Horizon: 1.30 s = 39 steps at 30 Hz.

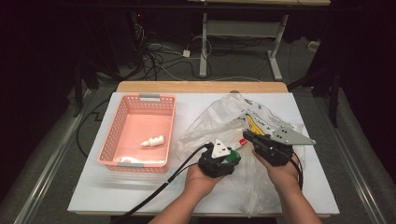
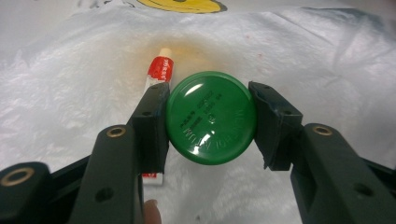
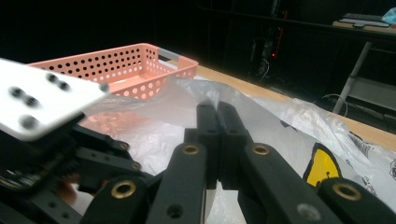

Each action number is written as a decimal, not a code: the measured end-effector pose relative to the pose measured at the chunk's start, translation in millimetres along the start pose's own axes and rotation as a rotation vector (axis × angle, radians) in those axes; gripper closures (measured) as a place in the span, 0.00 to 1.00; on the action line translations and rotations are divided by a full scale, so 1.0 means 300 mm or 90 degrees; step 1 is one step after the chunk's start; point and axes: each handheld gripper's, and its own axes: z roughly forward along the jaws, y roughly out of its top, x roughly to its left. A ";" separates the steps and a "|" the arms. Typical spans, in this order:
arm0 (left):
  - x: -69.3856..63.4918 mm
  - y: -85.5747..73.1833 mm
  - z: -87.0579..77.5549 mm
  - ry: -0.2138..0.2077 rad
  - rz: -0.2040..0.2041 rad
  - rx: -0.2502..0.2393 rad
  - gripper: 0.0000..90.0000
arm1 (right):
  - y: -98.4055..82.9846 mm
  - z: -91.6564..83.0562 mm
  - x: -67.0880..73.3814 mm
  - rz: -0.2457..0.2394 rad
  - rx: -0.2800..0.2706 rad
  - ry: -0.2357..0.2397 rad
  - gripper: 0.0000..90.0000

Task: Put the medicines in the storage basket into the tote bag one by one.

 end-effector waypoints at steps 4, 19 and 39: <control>-0.001 0.010 0.040 0.002 -0.005 0.001 0.55 | 0.000 -0.002 -0.005 0.002 -0.002 -0.001 1.00; 0.014 0.015 0.113 0.001 -0.021 -0.005 0.55 | -0.002 -0.002 -0.005 0.005 -0.002 0.002 1.00; -0.002 -0.028 0.042 -0.033 -0.037 0.009 0.32 | -0.012 -0.004 -0.002 -0.001 0.008 0.005 1.00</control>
